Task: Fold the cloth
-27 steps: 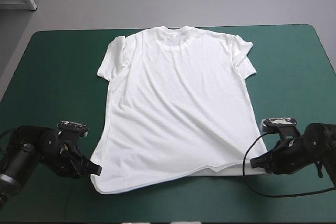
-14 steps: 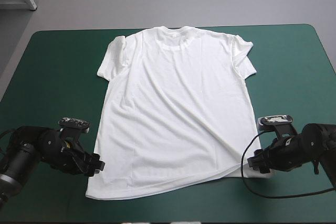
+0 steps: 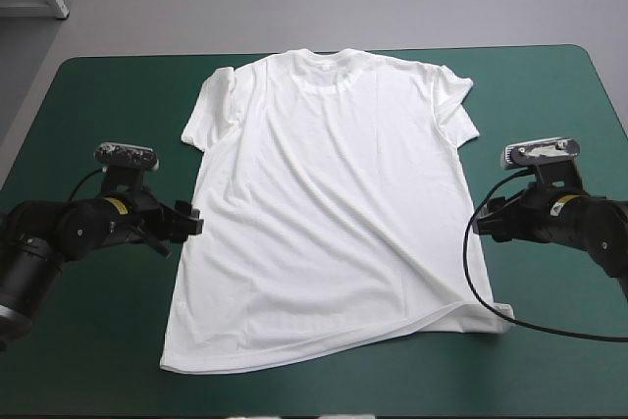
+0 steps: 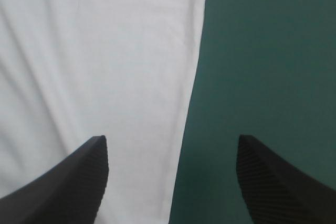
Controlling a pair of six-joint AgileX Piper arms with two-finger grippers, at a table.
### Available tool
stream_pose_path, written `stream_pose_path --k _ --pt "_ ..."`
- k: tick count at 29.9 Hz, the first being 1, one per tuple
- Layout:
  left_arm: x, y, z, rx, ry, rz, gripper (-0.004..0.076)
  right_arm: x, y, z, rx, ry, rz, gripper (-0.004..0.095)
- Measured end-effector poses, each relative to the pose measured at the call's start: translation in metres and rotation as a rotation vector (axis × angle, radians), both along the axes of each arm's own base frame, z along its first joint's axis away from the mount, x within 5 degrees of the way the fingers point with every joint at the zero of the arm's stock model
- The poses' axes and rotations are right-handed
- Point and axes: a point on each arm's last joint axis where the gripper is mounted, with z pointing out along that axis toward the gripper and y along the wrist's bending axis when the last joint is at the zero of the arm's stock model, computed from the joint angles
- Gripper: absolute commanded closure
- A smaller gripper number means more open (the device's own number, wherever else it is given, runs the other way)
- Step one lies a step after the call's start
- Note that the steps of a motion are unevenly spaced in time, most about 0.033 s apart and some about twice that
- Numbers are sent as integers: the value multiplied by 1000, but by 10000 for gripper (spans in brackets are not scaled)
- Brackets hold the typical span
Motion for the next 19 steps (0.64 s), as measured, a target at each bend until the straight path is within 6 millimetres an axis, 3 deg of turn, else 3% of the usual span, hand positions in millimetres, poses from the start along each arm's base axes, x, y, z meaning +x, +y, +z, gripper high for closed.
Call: stream_pose_path --k 3,6,12,19 --pt "14 -1 16 -18 -74 11 167 4 0 5 0 -17 -7 247" --pt "29 3 15 -30 -99 47 167 7 1 2 3 13 -7 247" --pt "67 20 -17 -73 -24 134 168 9 2 0 16 32 -4 253" --pt "114 18 -66 -94 74 125 209 12 6 -3 45 45 18 255"
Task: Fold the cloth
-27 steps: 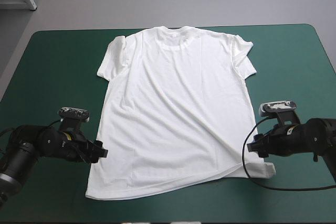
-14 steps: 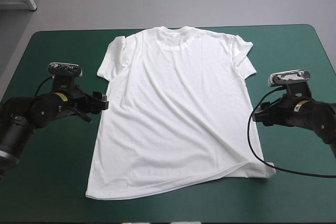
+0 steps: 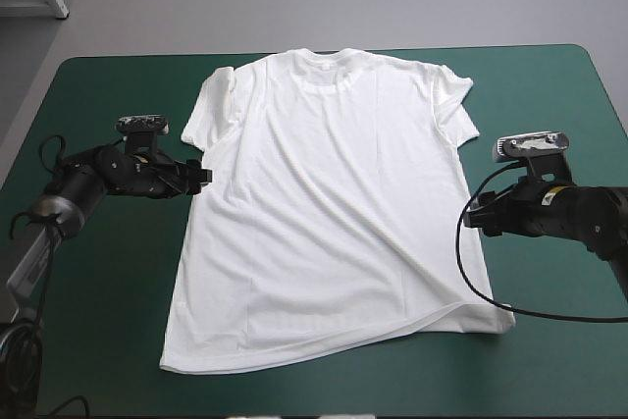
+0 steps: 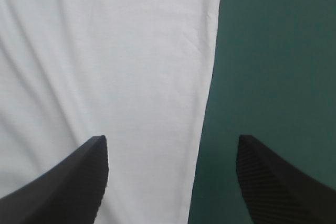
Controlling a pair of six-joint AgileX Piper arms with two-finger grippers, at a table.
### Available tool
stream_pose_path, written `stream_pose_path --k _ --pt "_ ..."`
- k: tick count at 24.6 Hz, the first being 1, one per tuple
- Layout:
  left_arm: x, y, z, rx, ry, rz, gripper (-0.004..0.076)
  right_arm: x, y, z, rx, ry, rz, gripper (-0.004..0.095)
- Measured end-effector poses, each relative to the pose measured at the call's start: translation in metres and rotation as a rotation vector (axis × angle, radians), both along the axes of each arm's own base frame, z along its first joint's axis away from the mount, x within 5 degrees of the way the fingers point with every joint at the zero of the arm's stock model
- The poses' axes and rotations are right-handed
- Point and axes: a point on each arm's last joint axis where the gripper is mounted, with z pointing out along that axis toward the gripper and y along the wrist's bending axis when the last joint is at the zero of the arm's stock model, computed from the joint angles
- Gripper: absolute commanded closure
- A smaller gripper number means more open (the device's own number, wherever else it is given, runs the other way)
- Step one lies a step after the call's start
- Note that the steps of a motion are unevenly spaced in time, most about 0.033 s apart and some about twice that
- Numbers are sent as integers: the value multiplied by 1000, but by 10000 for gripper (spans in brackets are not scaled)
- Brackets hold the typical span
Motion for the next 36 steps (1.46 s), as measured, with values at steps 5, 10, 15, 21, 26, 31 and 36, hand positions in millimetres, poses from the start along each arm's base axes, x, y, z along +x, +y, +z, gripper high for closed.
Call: stream_pose_path --k 5,10,15,21,26,31,36 --pt "33 0 -18 12 3 6 220 2 1 -2 7 6 4 255" --pt "64 0 -29 22 -11 3 222 3 1 -2 9 4 3 256" --pt "80 -1 -41 22 5 3 222 4 1 -2 10 -2 2 256" --pt "85 -10 -59 36 45 -35 260 5 1 -1 12 -14 -1 257" --pt "91 -33 -67 48 29 -92 601 29 3 -18 9 16 -13 256" --pt "92 -35 -68 59 26 -115 703 88 5 -50 34 79 -37 260" --pt "92 -35 -69 58 33 -119 703 139 3 -57 71 116 -39 260"
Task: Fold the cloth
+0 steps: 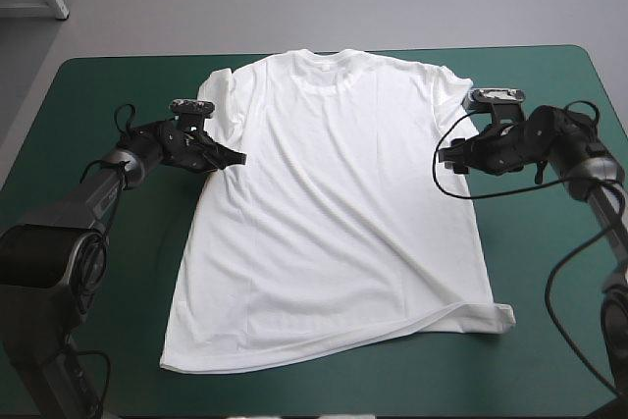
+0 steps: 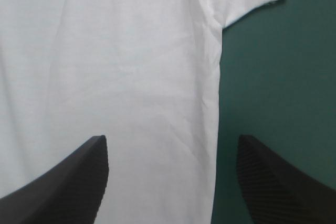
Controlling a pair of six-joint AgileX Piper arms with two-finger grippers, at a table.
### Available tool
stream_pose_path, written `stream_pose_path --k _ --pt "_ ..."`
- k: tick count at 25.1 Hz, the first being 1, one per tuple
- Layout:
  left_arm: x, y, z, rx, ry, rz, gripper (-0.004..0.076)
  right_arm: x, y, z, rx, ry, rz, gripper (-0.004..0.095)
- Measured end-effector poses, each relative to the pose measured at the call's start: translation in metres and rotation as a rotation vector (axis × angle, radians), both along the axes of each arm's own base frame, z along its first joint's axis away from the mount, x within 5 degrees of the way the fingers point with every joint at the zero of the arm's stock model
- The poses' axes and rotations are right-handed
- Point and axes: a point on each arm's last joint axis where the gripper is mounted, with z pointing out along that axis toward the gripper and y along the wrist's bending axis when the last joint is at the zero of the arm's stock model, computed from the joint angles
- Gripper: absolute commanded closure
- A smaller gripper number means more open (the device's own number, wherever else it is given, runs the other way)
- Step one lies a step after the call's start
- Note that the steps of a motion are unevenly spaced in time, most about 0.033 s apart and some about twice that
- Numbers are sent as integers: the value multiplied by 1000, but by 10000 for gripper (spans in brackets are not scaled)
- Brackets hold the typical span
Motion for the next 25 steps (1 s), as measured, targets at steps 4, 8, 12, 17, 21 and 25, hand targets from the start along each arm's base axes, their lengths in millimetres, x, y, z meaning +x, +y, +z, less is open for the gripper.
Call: stream_pose_path --k 4,8,12,17,21,25 --pt "0 -1 0 -8 10 1 705 28 3 -10 13 38 10 260" --pt "-1 -1 0 -14 14 1 705 54 5 -36 17 97 6 260" --pt "-1 -1 0 -14 16 1 705 64 5 -57 22 143 -1 261" --pt "-1 -1 0 -14 17 -1 705 73 8 -73 57 151 -8 429" --pt "-1 -1 0 -14 20 0 705 80 9 -77 79 107 -13 881" --pt "-2 -1 2 -16 15 1 705 83 12 -78 96 107 16 925"
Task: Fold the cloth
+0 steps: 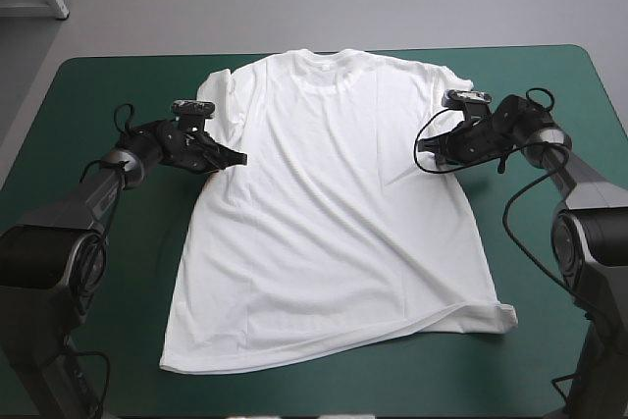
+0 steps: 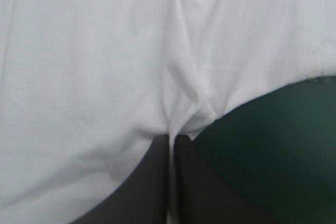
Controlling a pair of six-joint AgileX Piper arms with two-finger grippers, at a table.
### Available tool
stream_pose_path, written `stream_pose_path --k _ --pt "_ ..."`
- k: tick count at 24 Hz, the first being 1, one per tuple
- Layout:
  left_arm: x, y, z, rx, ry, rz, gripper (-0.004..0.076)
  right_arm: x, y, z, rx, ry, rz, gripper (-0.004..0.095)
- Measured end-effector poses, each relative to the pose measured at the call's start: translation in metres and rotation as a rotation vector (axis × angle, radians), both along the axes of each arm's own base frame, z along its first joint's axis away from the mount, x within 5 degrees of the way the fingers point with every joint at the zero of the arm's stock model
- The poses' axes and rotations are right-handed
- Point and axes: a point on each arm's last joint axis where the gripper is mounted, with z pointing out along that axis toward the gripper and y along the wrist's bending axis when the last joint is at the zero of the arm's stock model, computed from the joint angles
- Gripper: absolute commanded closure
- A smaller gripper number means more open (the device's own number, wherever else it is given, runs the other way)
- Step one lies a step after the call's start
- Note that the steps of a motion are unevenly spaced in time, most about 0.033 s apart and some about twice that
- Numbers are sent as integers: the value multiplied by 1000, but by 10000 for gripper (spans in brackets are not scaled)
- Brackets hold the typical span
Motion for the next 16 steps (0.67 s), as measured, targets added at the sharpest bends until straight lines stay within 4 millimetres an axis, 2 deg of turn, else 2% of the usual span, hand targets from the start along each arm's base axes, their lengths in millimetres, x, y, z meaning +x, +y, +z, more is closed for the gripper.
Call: stream_pose_path --k 2,4,6,8,9,16 --pt "-6 3 5 -6 21 3 705 1 1 7 2 -6 17 925" --pt "-14 12 24 13 12 -3 705 2 1 39 1 -85 29 925" --pt "-15 17 41 30 -23 -5 705 1 1 62 -4 -145 35 925" --pt "-16 19 72 44 -87 -6 705 0 1 87 -7 -204 42 925" --pt "-18 21 97 69 -131 -14 705 -5 1 111 -5 -252 52 925" --pt "-37 26 209 119 -359 -28 705 -29 0 188 -18 -422 82 925"
